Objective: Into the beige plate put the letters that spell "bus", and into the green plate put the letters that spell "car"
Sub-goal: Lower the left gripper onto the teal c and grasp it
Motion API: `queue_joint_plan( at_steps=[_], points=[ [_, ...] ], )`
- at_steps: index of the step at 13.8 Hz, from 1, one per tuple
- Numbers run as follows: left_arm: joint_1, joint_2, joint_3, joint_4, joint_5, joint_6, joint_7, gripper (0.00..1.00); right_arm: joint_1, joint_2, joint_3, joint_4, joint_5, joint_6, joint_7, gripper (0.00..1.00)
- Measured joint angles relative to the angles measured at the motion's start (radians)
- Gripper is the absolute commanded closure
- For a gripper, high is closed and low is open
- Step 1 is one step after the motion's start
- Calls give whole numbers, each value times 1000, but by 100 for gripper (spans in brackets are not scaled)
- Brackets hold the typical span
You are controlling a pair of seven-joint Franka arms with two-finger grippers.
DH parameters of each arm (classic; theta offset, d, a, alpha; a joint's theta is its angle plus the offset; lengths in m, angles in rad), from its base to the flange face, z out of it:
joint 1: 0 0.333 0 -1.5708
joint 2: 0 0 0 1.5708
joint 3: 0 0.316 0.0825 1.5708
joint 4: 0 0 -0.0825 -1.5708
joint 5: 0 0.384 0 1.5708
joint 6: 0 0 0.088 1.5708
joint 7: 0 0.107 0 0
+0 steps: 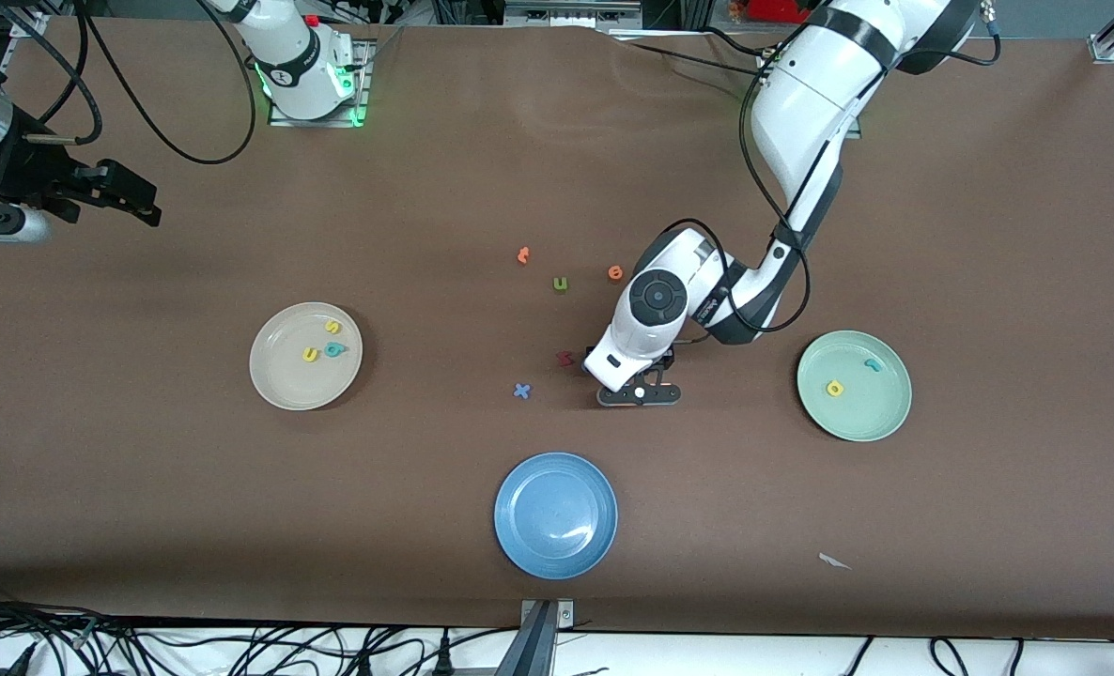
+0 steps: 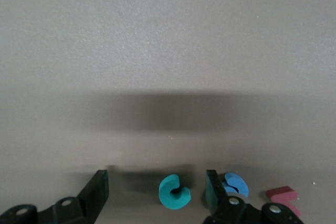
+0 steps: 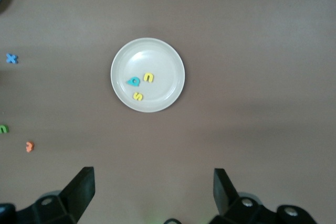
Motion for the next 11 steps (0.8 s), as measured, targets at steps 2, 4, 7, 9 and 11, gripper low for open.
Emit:
queue_joint_plan(
  at_steps=[2,4,7,9,11],
  points=[
    [-4,0,2,2,1,-2,0,31,0,0,2,2,0,-3,-2,0],
    [-4,0,4,3,2,-5,0,33,0,0,2,2,0,-3,-4,0],
    [-4,0,4,4,27,-29,1,39,0,0,2,5,0,1,-5,0],
    [-6,0,4,6,28,-34,1,41,0,0,2,7,0,18,-5,0],
    [-12,0,4,6,28,-37,1,44,0,2,2,7,0,30,-5,0]
  ],
)
